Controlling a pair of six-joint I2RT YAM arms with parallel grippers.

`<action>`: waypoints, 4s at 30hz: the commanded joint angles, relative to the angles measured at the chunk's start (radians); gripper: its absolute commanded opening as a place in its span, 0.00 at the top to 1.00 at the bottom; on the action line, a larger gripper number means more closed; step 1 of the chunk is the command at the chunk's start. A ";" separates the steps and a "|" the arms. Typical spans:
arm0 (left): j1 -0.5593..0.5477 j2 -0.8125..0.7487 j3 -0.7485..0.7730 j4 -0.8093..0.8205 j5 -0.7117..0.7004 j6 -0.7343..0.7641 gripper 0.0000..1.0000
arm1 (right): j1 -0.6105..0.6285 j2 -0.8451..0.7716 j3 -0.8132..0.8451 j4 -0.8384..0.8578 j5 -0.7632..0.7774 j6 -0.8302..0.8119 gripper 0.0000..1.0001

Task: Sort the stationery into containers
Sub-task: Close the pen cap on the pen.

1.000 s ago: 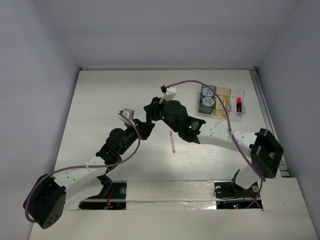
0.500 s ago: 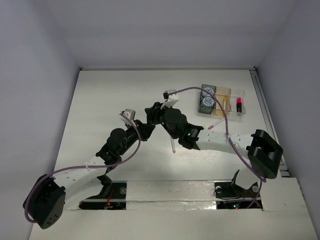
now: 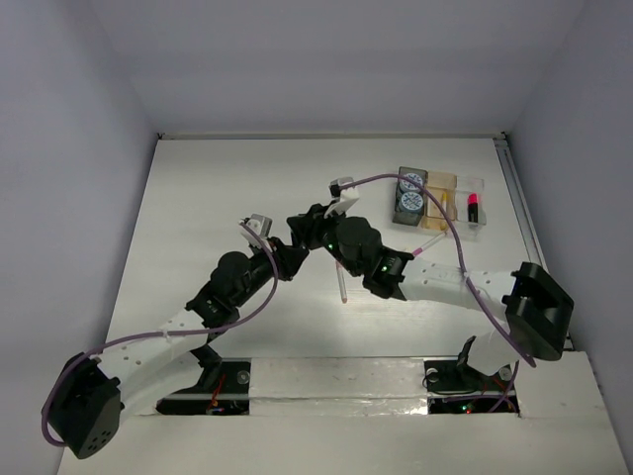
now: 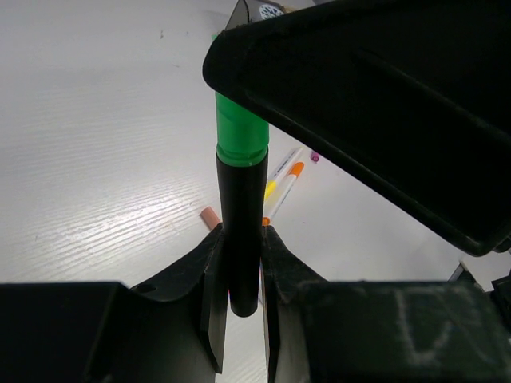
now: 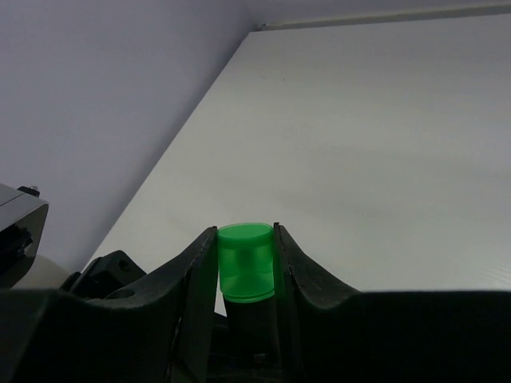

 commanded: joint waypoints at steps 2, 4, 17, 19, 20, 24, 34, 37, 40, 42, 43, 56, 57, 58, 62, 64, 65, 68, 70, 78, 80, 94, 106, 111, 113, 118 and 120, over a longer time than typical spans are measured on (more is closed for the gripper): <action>0.016 -0.027 0.137 0.156 -0.088 0.041 1.00 | 0.037 -0.018 -0.058 -0.184 -0.221 0.069 1.00; 0.016 -0.030 0.146 0.158 -0.097 0.051 1.00 | 0.037 -0.035 -0.086 -0.222 -0.218 0.086 1.00; 0.025 -0.029 0.212 0.156 -0.119 0.057 1.00 | 0.089 -0.036 -0.184 -0.343 -0.168 0.106 1.00; 0.025 -0.016 0.222 0.159 -0.125 0.061 1.00 | 0.138 -0.007 -0.169 -0.394 -0.120 0.111 1.00; 0.025 -0.012 0.231 0.159 -0.127 0.064 1.00 | 0.153 0.007 -0.161 -0.412 -0.073 0.117 1.00; 0.043 -0.010 0.237 0.159 -0.148 0.074 1.00 | 0.183 0.054 -0.162 -0.468 -0.017 0.181 1.00; 0.075 0.004 0.260 0.170 -0.203 0.086 1.00 | 0.247 0.218 -0.120 -0.543 0.047 0.328 1.00; 0.103 -0.007 0.248 0.187 -0.193 0.083 1.00 | 0.247 0.209 -0.149 -0.520 0.035 0.341 1.00; 0.150 -0.006 0.235 0.208 -0.144 0.055 1.00 | 0.247 0.166 -0.208 -0.457 -0.033 0.342 1.00; 0.160 -0.010 0.225 0.237 -0.099 0.038 1.00 | 0.247 0.162 -0.219 -0.445 -0.065 0.338 1.00; 0.160 -0.012 0.225 0.245 -0.088 0.031 1.00 | 0.247 0.159 -0.221 -0.445 -0.072 0.335 1.00; 0.160 -0.049 0.068 0.262 0.114 -0.034 1.00 | 0.204 -0.036 -0.192 -0.475 0.061 0.295 0.97; 0.160 -0.053 0.047 0.262 0.116 -0.035 1.00 | 0.204 -0.070 -0.193 -0.475 0.058 0.287 0.92; 0.160 -0.070 0.038 0.262 0.130 -0.038 1.00 | 0.204 -0.085 -0.192 -0.480 0.055 0.278 0.88; 0.160 -0.102 0.012 0.271 0.209 -0.035 1.00 | 0.137 -0.170 -0.202 -0.480 0.006 0.149 0.62; 0.160 -0.107 -0.007 0.290 0.290 -0.050 1.00 | 0.100 -0.260 -0.225 -0.422 -0.092 0.062 0.56; 0.160 -0.108 -0.016 0.322 0.315 -0.060 1.00 | 0.077 -0.297 -0.245 -0.406 -0.124 -0.010 0.50; 0.160 -0.101 -0.053 0.410 0.419 -0.110 1.00 | -0.026 -0.458 -0.288 -0.350 -0.301 -0.157 0.42; 0.160 -0.086 -0.073 0.457 0.521 -0.139 1.00 | -0.096 -0.531 -0.305 -0.298 -0.472 -0.210 0.29; 0.160 0.028 -0.146 0.846 0.737 -0.360 1.00 | -0.138 -0.534 -0.184 -0.187 -0.735 -0.337 0.01; 0.160 0.053 -0.153 0.915 0.754 -0.409 1.00 | -0.138 -0.489 -0.120 -0.166 -0.766 -0.343 0.01; 0.160 0.065 -0.166 0.962 0.780 -0.440 1.00 | -0.176 -0.248 -0.009 0.060 -0.856 -0.179 0.17; 0.151 0.063 -0.176 0.962 0.774 -0.437 1.00 | -0.195 -0.194 -0.015 0.137 -0.915 -0.100 0.41; 0.151 0.062 -0.179 0.957 0.771 -0.434 1.00 | -0.195 -0.182 -0.009 0.135 -0.935 -0.087 0.53; 0.151 0.059 -0.179 0.954 0.769 -0.434 1.00 | -0.195 -0.179 -0.009 0.132 -0.935 -0.084 0.56; 0.151 0.054 -0.174 0.945 0.768 -0.431 1.00 | -0.204 -0.173 -0.015 0.129 -0.939 -0.078 0.56; 0.151 0.053 -0.173 0.946 0.768 -0.431 1.00 | -0.204 -0.171 -0.018 0.137 -0.941 -0.071 0.56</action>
